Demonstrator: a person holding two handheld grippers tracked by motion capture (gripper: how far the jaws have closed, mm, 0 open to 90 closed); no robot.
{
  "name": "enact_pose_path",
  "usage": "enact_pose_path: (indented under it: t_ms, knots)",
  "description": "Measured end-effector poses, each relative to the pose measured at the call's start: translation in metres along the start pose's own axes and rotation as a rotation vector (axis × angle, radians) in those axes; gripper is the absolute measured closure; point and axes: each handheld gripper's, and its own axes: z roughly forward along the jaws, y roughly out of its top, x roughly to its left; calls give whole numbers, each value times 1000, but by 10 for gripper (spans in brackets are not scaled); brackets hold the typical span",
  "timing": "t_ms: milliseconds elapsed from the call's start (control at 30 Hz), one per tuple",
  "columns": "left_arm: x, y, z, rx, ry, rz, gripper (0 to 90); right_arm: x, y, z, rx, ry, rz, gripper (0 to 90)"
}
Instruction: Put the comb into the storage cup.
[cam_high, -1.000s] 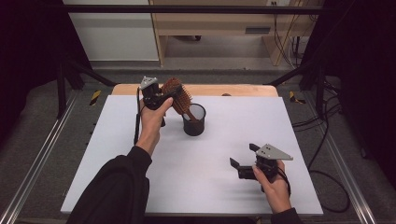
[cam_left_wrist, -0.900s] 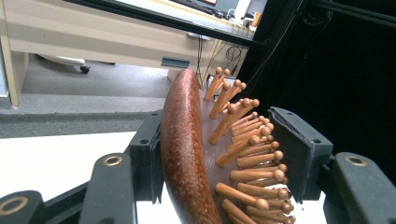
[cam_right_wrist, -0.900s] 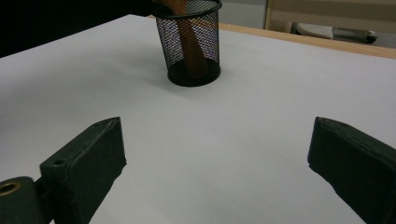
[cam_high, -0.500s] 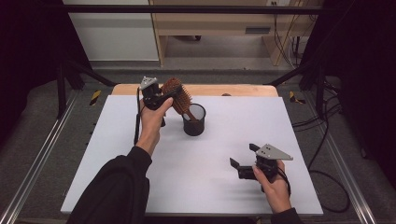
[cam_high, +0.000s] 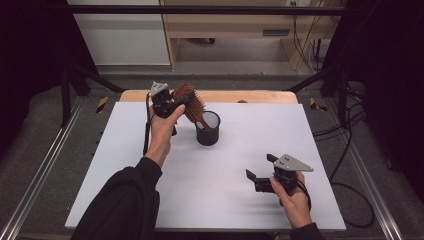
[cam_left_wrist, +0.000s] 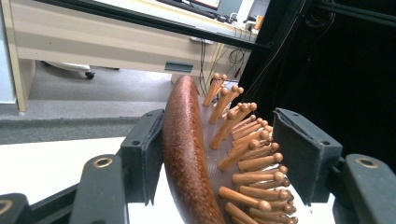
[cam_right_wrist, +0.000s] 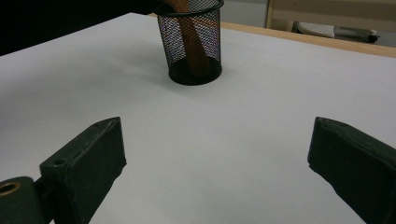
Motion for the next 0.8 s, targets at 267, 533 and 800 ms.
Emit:
enact_pose_path:
  t_ms: [267,533,800]
  knots:
    - [3,-2,-3,-8,-10,-14,317,0,0,0,3,-1,-3,44]
    - [3,0,-5,-16,-6,-10,270,0,0,1,5,-2,-4,44]
    - [2,-1,-4,-13,-9,-14,225,0,0,1,5,-2,-4,44]
